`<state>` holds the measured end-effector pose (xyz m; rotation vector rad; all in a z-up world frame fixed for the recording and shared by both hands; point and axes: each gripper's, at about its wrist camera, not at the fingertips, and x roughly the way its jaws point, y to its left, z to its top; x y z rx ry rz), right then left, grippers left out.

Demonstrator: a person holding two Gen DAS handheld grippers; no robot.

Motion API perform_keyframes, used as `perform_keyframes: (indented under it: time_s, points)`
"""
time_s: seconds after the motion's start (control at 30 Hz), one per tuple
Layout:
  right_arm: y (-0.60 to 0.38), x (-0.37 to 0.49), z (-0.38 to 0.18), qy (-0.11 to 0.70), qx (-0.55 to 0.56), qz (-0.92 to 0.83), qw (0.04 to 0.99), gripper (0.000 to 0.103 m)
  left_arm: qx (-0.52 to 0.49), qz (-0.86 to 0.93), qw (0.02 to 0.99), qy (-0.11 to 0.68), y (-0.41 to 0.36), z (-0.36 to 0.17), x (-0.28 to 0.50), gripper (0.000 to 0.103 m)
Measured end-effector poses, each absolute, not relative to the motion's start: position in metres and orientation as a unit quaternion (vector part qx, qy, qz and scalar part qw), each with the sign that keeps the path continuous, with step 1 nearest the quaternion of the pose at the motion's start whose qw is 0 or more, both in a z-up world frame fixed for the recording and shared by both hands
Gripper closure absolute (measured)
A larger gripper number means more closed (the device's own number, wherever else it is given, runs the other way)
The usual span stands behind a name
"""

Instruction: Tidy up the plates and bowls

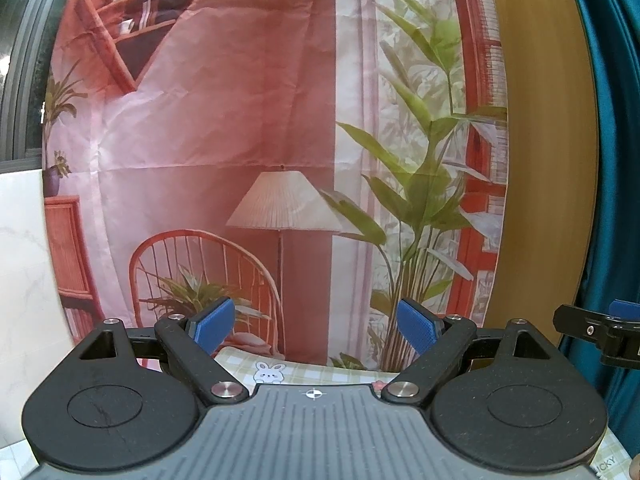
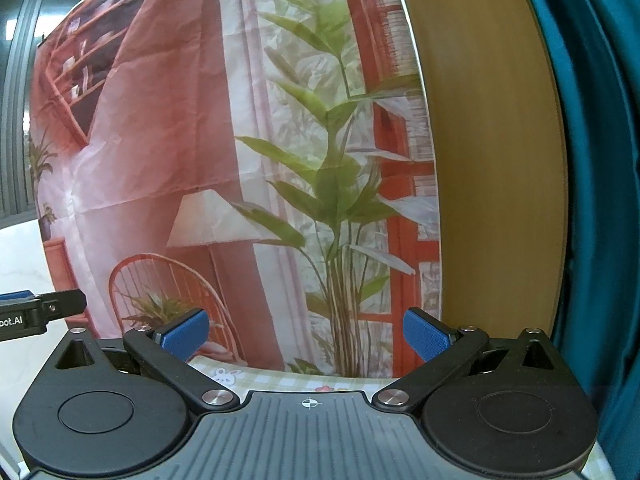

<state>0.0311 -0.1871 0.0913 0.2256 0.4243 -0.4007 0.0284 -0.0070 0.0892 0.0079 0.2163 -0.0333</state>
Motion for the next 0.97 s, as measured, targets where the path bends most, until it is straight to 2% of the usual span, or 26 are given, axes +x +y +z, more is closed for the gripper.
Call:
perform_keyframes:
  time_s: [0.97]
  points:
    - [-0.183, 0.0333, 0.092, 0.212, 0.106, -0.195, 0.952, 0.0, 0.002, -0.011, 0.994, 0.112, -0.0041, 0.0856, 0.0307, 0.013]
